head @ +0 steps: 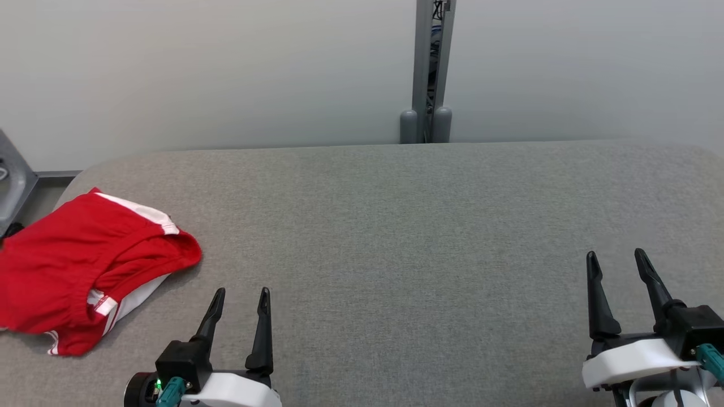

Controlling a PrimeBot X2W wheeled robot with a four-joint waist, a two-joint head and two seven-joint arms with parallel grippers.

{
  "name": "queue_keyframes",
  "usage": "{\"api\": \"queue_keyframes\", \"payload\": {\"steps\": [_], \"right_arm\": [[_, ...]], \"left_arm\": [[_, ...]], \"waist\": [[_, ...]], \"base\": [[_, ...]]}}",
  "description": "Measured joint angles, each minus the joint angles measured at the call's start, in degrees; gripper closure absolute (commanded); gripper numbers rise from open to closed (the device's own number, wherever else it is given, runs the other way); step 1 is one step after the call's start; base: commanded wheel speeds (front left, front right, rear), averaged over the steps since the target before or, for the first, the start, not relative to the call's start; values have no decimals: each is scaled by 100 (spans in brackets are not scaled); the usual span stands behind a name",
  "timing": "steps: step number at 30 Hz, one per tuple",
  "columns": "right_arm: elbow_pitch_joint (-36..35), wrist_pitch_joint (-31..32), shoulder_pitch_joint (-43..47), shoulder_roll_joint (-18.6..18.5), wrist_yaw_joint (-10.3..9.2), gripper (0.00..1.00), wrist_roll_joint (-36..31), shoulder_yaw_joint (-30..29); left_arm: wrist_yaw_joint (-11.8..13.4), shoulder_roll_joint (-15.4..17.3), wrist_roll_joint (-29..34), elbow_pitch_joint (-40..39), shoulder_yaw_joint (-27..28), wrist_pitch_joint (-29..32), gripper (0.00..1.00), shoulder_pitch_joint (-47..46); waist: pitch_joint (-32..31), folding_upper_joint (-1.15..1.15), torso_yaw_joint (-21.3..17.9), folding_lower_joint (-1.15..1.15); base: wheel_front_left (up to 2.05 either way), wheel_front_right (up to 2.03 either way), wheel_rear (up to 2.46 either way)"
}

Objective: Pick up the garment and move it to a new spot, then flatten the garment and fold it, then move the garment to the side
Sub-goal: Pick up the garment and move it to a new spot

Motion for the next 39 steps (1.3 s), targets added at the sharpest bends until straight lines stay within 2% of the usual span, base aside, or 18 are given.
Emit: {"api": "queue_keyframes", "payload": {"steps": [10, 31, 39], "right_arm": [[32, 0, 100, -1, 1, 0, 125, 209], [36, 0, 240, -4, 1, 0, 513, 747], [163, 0, -17, 1, 2, 0, 504, 1015]], "left_arm": [[-10, 2, 33, 62, 29, 1, 0, 57], [-254, 0, 298, -162, 488, 0, 0, 398], [-193, 4, 264, -409, 711, 0, 0, 419]], "waist": [[2, 0, 738, 0], [-221, 0, 2608, 0], [-122, 0, 2894, 0]], "base": [[0, 0, 0], [0, 0, 0], [0, 0, 0]]}}
